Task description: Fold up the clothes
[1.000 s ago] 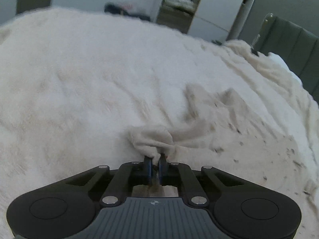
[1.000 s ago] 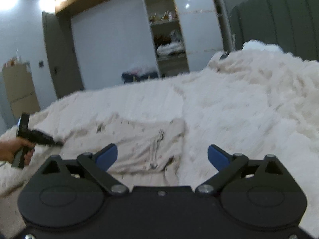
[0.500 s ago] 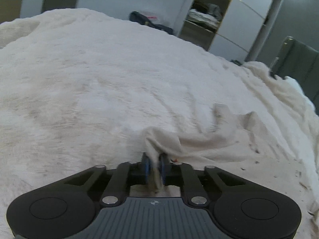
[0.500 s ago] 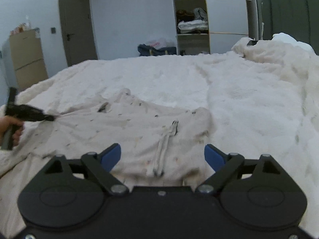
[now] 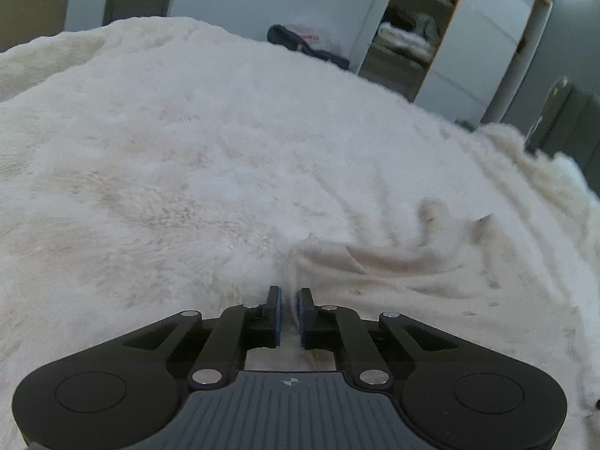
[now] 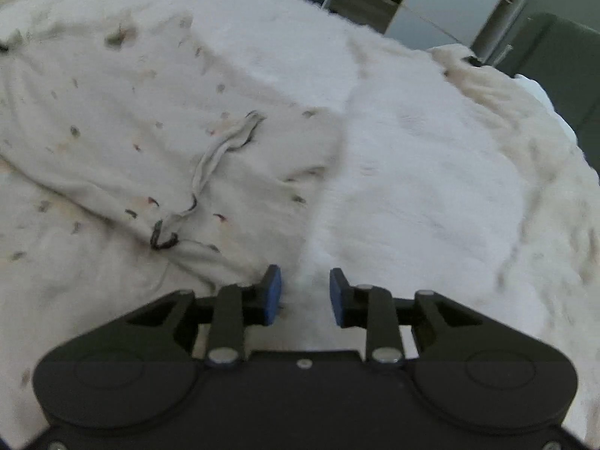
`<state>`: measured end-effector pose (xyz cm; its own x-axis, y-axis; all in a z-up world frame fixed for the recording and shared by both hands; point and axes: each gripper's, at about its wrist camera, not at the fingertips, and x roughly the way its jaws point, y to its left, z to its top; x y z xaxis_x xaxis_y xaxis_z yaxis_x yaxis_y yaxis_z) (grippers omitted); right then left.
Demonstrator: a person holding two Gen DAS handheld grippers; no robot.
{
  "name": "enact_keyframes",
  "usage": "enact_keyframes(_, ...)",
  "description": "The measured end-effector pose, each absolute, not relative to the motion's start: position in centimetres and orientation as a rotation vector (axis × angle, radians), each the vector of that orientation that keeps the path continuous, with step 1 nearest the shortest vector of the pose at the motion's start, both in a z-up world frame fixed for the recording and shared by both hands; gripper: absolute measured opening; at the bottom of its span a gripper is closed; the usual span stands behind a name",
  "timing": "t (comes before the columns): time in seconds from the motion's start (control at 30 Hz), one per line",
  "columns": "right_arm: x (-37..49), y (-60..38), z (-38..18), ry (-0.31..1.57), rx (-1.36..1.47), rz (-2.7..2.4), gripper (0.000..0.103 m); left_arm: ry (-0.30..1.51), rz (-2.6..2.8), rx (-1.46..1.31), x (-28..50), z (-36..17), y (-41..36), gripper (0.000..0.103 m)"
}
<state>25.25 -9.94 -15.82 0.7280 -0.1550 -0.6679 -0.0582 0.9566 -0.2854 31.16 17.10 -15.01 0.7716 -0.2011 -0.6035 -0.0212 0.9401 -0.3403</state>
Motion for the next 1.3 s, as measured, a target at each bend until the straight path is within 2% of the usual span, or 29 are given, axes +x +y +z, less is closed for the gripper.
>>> enact_keyframes(0.03, 23.5, -10.3, -14.6, 0.74, -0.272, -0.044, 0.049, 0.662, -0.12, -0.326, 29.1, -13.7, 17.0, 0.021)
enact_keyframes(0.07, 22.5, -10.7, -14.0, 0.733, -0.252, -0.032, 0.06, 0.639, -0.14, -0.31, 26.8, -12.3, 16.9, 0.044)
enact_keyframes(0.1, 20.9, -11.1, -13.3, 0.729, -0.223, -0.011, 0.064, 0.622, -0.155, -0.3, 24.9, -11.4, 16.9, 0.068)
enact_keyframes(0.13, 19.2, -11.4, -12.5, 0.725, -0.191, 0.014, 0.065, 0.605, -0.18, -0.285, 22.0, -10.1, 16.9, 0.075)
enact_keyframes(0.3, 10.1, -14.0, -10.7, 0.777, 0.02, 0.137, 0.064, 0.641, -0.343, -0.254, 9.1, -7.4, 18.0, 0.079)
enact_keyframes(0.43, 5.1, -15.7, -11.6, 0.819, 0.128, 0.178, 0.061, 0.712, -0.386, -0.14, 0.1, -8.2, 18.3, 0.083)
enact_keyframes(0.47, 3.9, -16.1, -12.0, 0.831, 0.159, 0.178, 0.06, 0.734, -0.388, -0.125, -1.5, -8.8, 18.2, 0.088)
enact_keyframes(0.57, 2.5, -17.2, -12.8, 0.851, 0.286, 0.182, 0.058, 0.789, -0.383, -0.117, -5.1, -10.4, 17.8, 0.089)
enact_keyframes(0.63, 1.6, -17.5, -13.2, 0.862, 0.311, 0.171, 0.054, 0.805, -0.38, -0.159, -6.4, -11.6, 17.7, 0.089)
enact_keyframes(0.77, 1.3, -17.0, -13.3, 0.878, 0.289, 0.176, 0.053, 0.775, -0.327, -0.21, -7.5, -13.0, 17.5, 0.089)
enact_keyframes(0.87, 0.9, -16.1, -13.6, 0.876, 0.274, 0.2, 0.054, 0.736, -0.316, -0.218, -7.6, -13.2, 17.5, 0.099)
enact_keyframes(0.97, 0.7, -14.8, -14.1, 0.882, 0.202, 0.194, 0.055, 0.794, -0.306, -0.256, -6.7, -13.9, 17.9, 0.099)
enact_keyframes(1.03, 1.2, -13.8, -14.4, 0.908, 0.138, 0.197, 0.06, 0.807, -0.301, -0.249, -6.5, -13.9, 17.9, 0.099)
enact_keyframes(1.3, 2.0, -12.6, -15.2, 0.967, 0.063, 0.217, 0.061, 0.839, -0.275, -0.201, -6.0, -14.1, 17.1, 0.099)
